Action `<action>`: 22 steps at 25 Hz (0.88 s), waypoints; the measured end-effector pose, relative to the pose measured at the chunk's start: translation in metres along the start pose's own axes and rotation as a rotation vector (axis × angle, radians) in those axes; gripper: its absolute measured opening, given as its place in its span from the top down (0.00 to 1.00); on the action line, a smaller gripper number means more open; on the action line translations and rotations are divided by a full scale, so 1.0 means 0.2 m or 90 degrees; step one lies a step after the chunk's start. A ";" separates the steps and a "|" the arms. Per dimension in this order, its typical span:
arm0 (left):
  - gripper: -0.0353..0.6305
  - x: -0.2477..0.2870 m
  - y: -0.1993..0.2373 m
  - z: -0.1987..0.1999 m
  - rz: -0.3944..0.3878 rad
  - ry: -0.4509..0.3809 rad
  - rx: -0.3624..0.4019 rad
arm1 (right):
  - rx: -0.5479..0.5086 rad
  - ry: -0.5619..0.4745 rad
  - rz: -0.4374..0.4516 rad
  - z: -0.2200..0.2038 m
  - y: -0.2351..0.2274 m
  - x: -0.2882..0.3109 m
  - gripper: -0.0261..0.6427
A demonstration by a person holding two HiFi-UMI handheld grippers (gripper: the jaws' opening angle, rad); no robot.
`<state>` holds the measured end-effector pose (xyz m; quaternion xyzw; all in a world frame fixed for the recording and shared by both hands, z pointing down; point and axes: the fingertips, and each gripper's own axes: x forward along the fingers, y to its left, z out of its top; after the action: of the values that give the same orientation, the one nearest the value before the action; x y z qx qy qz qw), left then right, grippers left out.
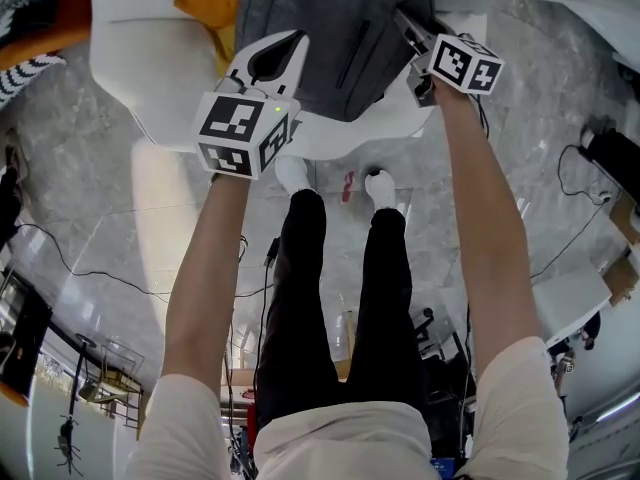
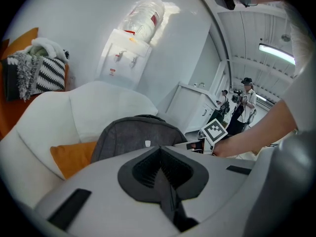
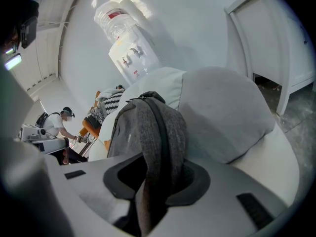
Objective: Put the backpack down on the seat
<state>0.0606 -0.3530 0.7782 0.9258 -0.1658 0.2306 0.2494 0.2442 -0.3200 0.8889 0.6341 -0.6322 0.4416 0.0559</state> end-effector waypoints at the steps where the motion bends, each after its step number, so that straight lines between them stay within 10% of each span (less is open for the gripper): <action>1: 0.92 0.02 0.00 0.00 -0.002 0.003 0.002 | -0.001 0.001 -0.003 0.00 -0.01 0.01 0.81; 22: 0.92 0.30 -0.18 -0.11 -0.049 0.040 0.009 | 0.037 -0.021 -0.014 -0.02 -0.16 0.02 0.70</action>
<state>0.1179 -0.3225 0.8115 0.9254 -0.1209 0.2511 0.2569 0.2678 -0.3147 0.9095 0.6495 -0.6130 0.4488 0.0316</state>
